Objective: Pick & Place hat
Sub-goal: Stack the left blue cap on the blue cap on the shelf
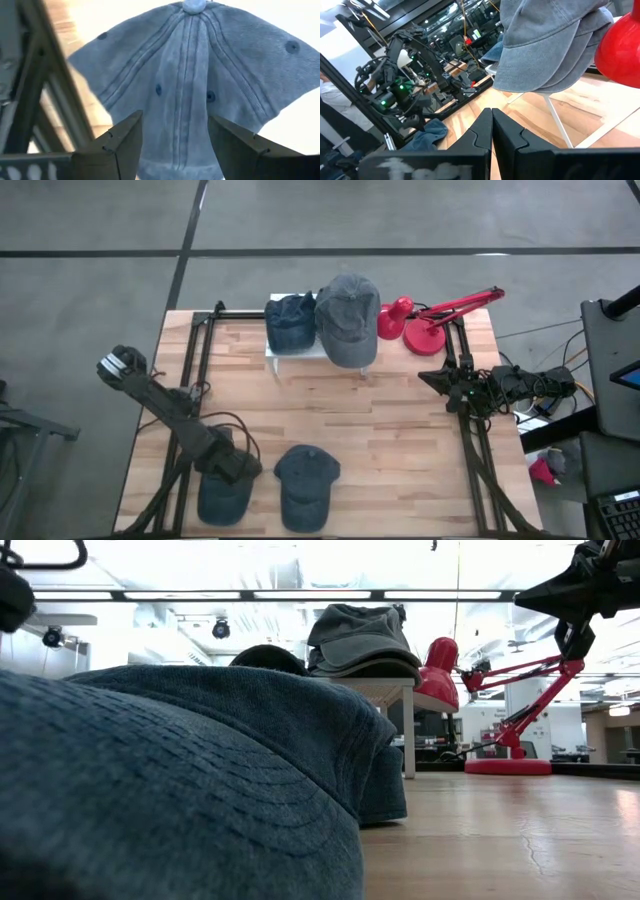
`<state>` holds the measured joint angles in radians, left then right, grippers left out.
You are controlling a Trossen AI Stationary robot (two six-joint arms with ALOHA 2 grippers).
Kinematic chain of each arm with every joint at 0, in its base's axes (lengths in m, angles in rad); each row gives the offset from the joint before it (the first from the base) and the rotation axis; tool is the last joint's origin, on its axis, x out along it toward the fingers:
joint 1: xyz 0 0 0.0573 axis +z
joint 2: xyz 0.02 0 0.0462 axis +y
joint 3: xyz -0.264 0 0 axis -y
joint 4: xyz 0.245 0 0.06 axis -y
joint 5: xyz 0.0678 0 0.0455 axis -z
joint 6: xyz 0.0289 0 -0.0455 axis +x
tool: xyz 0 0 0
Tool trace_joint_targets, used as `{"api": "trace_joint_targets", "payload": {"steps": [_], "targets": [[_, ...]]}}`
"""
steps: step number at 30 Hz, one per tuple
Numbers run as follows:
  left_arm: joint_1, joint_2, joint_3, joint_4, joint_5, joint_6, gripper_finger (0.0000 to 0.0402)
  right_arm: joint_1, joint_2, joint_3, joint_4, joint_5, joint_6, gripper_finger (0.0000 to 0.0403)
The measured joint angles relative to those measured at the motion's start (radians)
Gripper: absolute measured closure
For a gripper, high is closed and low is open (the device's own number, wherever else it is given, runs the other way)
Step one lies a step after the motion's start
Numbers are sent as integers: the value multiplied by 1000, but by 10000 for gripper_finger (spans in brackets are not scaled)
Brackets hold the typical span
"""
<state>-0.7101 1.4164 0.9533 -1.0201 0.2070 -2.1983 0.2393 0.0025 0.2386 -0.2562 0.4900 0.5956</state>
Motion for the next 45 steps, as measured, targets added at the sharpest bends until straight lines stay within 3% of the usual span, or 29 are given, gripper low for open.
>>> {"api": "trace_joint_targets", "payload": {"steps": [13,18,29,39,45], "targets": [[0,26,-240,401,2,12,179,0,0,0,0,8,6,394],[1,47,-289,506,27,-13,205,0,0,0,0,9,5,394],[0,40,-300,480,-8,-29,383,0,0,0,0,10,7,394],[1,20,-214,391,-18,-20,389,0,0,0,0,9,-21,394],[2,5,-34,111,-121,-23,389,0,0,0,0,9,-20,394]]}}
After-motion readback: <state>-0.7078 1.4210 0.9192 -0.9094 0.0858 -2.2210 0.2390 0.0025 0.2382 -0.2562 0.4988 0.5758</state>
